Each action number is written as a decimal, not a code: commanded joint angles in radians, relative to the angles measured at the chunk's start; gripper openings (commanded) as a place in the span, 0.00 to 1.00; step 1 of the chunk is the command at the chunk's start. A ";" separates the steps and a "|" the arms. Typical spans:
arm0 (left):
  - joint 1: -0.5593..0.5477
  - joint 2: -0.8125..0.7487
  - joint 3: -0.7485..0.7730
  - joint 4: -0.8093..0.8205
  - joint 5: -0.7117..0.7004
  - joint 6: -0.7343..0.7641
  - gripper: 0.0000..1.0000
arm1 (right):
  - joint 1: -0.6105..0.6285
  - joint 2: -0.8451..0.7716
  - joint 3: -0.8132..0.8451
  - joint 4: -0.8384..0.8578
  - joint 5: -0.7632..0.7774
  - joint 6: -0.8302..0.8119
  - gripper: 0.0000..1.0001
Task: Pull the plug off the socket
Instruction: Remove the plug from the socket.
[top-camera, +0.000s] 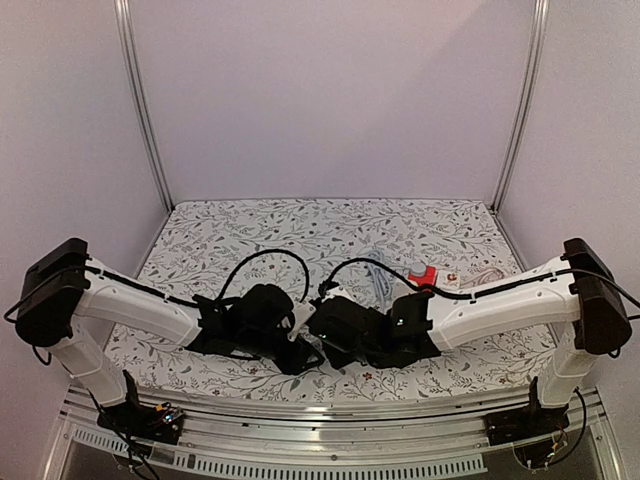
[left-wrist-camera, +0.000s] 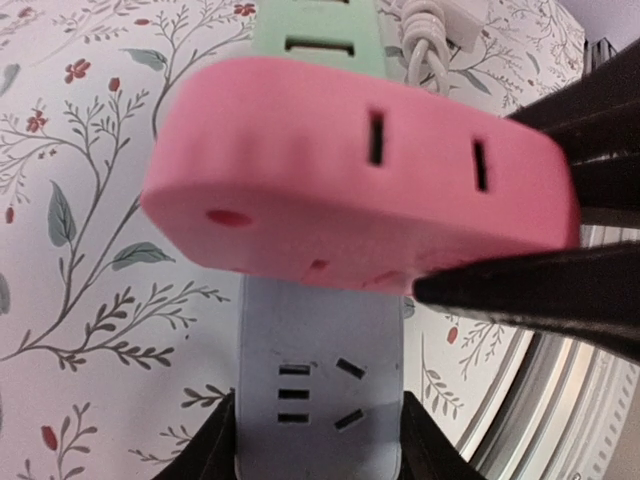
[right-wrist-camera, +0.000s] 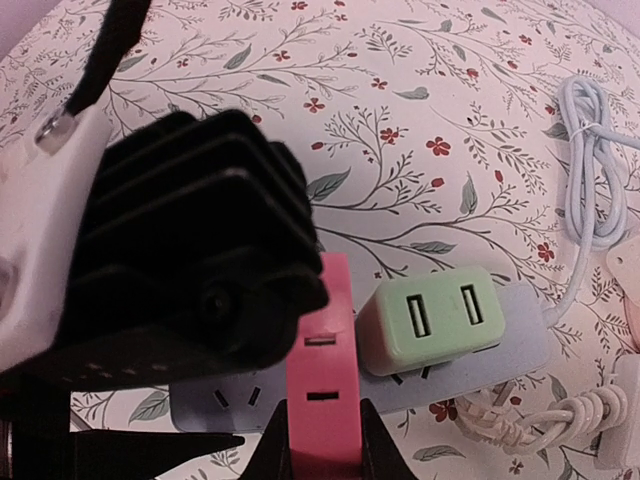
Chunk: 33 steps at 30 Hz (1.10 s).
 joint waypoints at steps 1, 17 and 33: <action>0.013 -0.043 -0.041 -0.099 -0.112 0.010 0.08 | -0.008 -0.001 0.023 -0.039 -0.012 0.031 0.00; -0.005 -0.054 -0.052 -0.141 -0.152 0.013 0.08 | -0.070 -0.009 0.037 -0.008 -0.092 -0.010 0.00; 0.010 -0.109 -0.079 -0.155 -0.192 0.019 0.08 | -0.079 -0.037 -0.027 0.004 -0.084 0.098 0.00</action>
